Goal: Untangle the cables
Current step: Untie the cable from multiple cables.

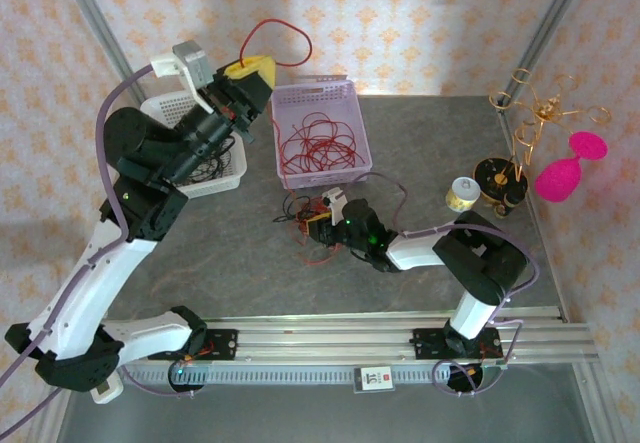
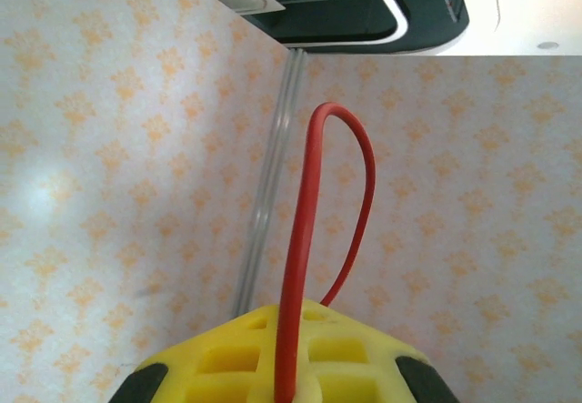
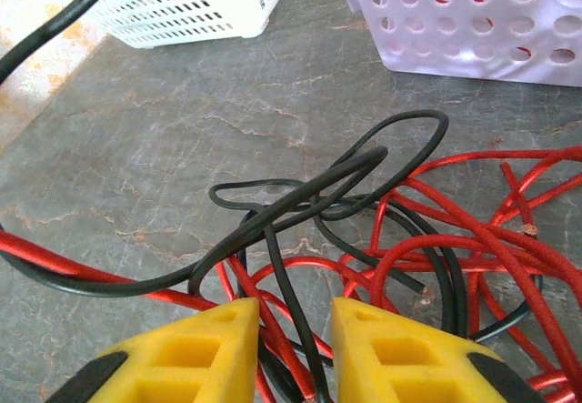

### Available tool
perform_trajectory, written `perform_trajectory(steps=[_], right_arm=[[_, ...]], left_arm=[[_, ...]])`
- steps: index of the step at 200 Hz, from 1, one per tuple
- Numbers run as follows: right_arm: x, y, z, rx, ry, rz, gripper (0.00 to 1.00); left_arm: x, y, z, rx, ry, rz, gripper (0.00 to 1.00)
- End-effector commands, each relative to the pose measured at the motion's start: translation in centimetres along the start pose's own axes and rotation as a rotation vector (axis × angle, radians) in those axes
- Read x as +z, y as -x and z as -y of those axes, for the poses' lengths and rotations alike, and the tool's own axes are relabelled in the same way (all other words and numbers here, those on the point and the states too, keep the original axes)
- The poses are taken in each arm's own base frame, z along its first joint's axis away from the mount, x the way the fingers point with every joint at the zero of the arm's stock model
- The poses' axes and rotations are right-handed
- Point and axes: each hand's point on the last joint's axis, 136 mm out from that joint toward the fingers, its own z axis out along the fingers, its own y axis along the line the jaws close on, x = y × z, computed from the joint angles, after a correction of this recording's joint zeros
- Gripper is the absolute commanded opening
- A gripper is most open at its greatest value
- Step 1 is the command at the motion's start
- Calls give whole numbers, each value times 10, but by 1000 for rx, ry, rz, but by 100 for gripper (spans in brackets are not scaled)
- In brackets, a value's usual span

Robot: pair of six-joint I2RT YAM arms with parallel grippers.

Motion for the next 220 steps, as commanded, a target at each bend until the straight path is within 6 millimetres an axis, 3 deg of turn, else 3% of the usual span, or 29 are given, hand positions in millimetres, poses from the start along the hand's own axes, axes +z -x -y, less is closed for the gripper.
perform_trajectory(steps=[1, 45, 101, 152, 168, 186, 220], right_arm=[[-2, -1, 8, 27, -47, 18, 28], [-4, -10, 11, 47, -51, -4, 29], [-7, -5, 13, 30, -75, 3, 29], [-10, -3, 13, 17, -80, 5, 29], [-21, 8, 3, -25, -56, 25, 34], [-44, 35, -18, -77, 6, 92, 41], [-99, 97, -79, -198, 199, 280, 60]], left_arm=[[2, 34, 0, 82, 48, 75, 0], [8, 87, 5, 174, 78, 216, 0], [20, 117, -7, 292, 168, 357, 0], [12, 156, -4, 352, 223, 502, 0], [13, 155, -3, 327, 205, 505, 0], [16, 145, 1, 295, 157, 472, 0], [15, 119, 3, 214, 93, 422, 0]])
